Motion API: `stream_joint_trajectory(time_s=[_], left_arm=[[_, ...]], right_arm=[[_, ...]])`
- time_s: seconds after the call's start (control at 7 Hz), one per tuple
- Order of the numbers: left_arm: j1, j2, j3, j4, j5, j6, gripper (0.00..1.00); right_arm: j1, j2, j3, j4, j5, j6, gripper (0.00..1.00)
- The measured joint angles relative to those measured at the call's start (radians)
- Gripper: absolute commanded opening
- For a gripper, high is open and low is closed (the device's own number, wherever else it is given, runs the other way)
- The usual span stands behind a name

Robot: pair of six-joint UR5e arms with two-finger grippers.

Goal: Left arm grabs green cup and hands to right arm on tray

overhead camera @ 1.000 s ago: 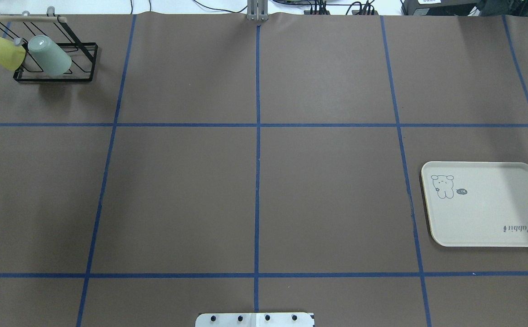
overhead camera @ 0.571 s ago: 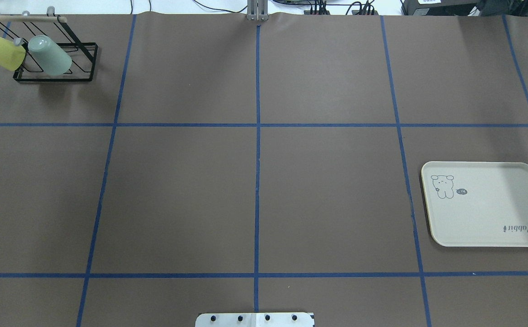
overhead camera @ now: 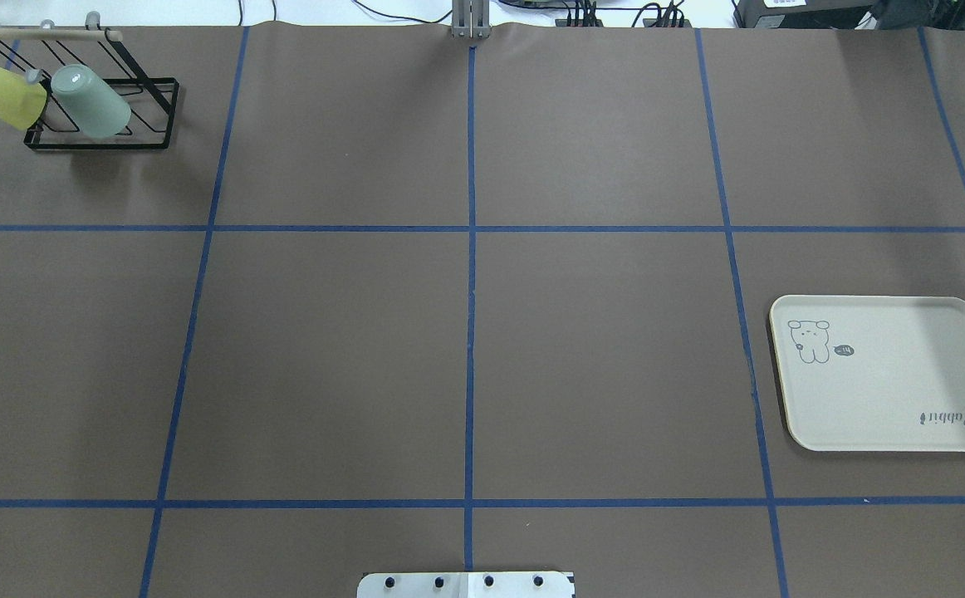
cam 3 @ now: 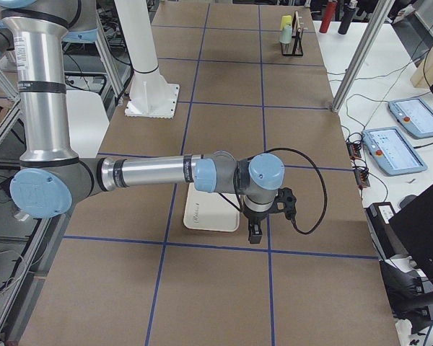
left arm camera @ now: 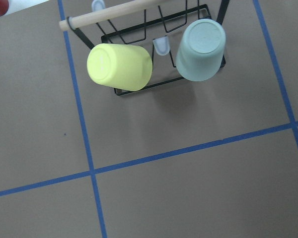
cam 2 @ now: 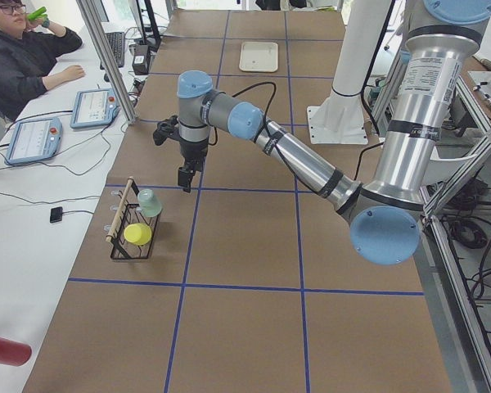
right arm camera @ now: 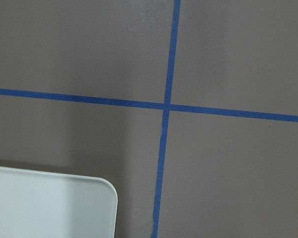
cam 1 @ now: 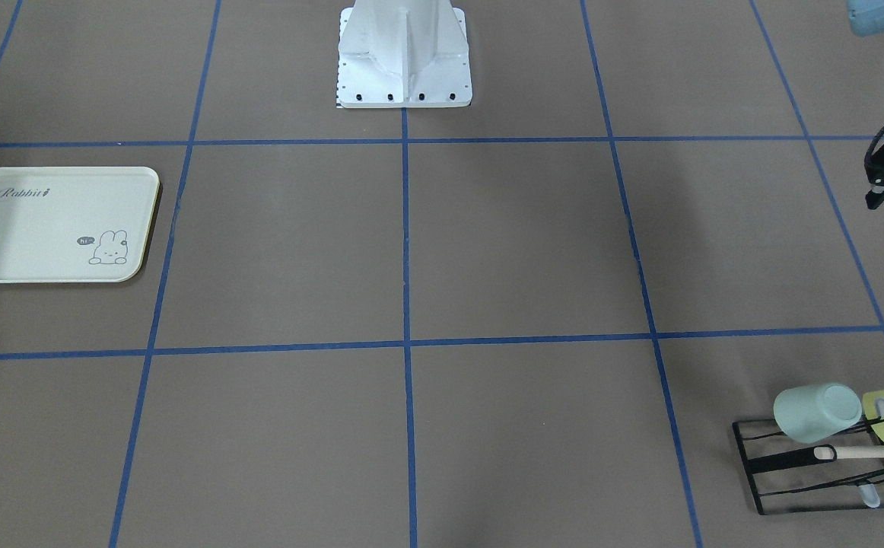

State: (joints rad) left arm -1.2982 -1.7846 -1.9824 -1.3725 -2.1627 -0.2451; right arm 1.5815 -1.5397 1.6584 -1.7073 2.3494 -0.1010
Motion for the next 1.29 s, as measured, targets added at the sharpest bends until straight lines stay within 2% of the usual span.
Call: stream_joint_trajectory(time_s=[0.43, 0.57, 0.86, 1.29], left_arm=[[0.042, -0.008, 0.071, -0.243, 0.019, -0.338, 1.00], [0.066, -0.006, 0.105, -0.335, 0.064, -0.433, 1.00], [0.121, 0.000, 0.139, -0.466, 0.209, -0.569, 1.00], [0.194, 0.003, 0.174, -0.607, 0.433, -0.669, 1.00]], right_arm=[[0.000, 0.000, -0.004, 0.000, 0.001, 0.001, 0.99], [0.000, 0.000, -0.004, 0.000, 0.001, 0.001, 0.99], [-0.001, 0.001, -0.005, 0.000, 0.001, 0.001, 0.99], [-0.001, 0.002, -0.004, 0.000, 0.000, 0.001, 0.99]])
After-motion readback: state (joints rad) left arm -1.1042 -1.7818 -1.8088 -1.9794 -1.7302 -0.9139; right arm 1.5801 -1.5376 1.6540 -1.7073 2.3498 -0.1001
